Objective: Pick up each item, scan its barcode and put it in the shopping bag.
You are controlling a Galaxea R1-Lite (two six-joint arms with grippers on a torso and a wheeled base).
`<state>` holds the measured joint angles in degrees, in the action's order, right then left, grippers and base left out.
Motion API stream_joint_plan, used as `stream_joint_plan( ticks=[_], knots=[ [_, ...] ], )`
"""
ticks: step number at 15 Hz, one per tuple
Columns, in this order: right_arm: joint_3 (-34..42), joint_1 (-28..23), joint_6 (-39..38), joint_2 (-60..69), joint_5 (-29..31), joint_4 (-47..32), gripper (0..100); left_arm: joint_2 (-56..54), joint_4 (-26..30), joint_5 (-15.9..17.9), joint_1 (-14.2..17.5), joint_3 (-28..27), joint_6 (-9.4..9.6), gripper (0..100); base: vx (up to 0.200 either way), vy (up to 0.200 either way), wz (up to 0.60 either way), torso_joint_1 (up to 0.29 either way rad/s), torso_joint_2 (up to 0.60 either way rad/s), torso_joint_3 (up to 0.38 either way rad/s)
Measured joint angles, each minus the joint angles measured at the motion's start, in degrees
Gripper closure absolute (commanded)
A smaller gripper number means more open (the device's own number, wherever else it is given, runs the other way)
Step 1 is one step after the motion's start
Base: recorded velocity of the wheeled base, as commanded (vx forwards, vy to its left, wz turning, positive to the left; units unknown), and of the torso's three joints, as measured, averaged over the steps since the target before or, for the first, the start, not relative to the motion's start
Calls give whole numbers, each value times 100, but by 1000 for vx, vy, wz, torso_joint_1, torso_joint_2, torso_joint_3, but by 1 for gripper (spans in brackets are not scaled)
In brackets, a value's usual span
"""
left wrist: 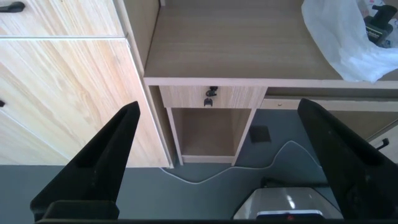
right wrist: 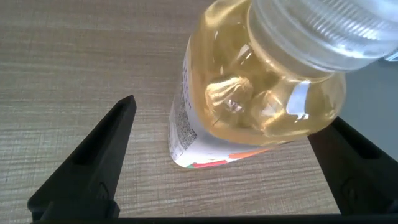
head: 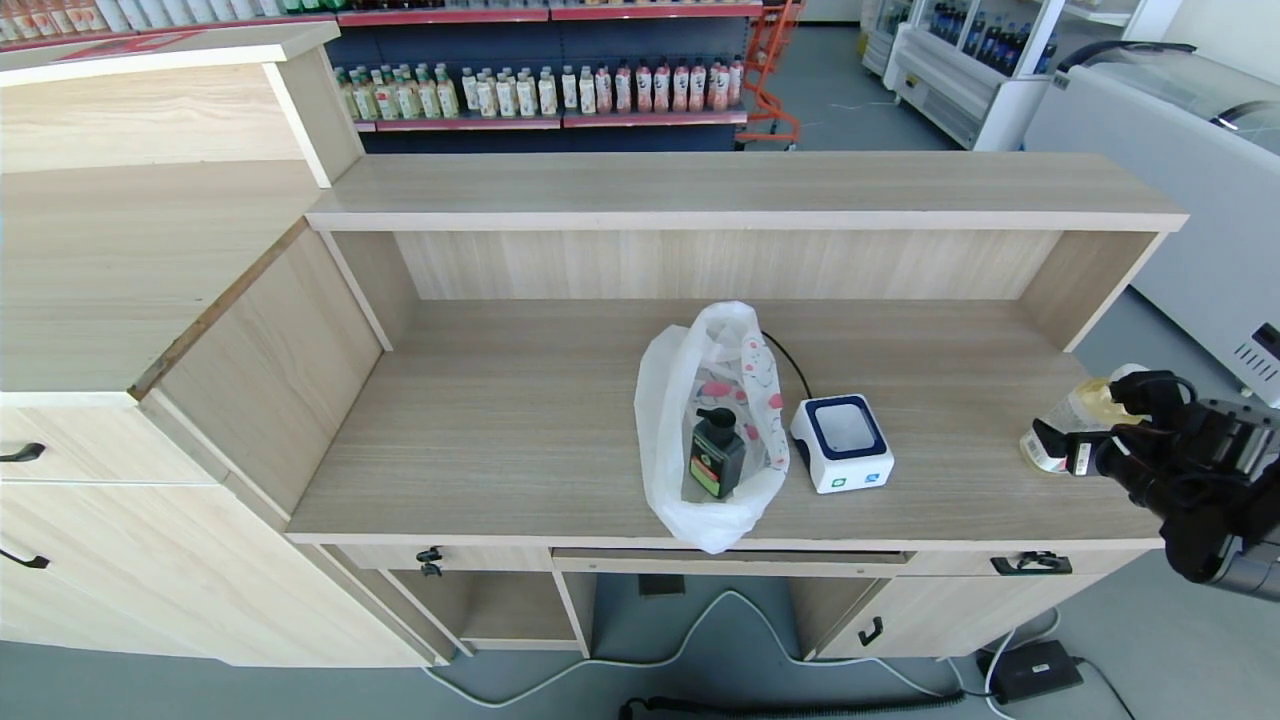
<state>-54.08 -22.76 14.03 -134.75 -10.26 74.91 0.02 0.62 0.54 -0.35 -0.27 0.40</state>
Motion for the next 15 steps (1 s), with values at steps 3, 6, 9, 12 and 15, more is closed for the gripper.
stream_joint_plan(
  ticks=[3,6,9,12,15],
  knots=[
    [-286,-11,-5,-116,-2,-44,0,0,0,0,0,0,0,0,0,0,0,0,0,0],
    [-510,-22,-7,-234,-11,-129,0,0,0,0,0,0,-2,0,0,0,0,0,0,0],
    [-651,-6,-7,-352,-29,-112,0,0,0,0,0,0,-2,0,0,0,0,0,0,0],
    [-733,-6,-16,-463,-49,-104,0,0,-2,0,0,0,0,0,0,0,0,0,0,0],
    [-890,-9,-24,-563,-66,-104,0,0,0,0,0,0,0,0,0,0,0,0,0,0]
  ],
)
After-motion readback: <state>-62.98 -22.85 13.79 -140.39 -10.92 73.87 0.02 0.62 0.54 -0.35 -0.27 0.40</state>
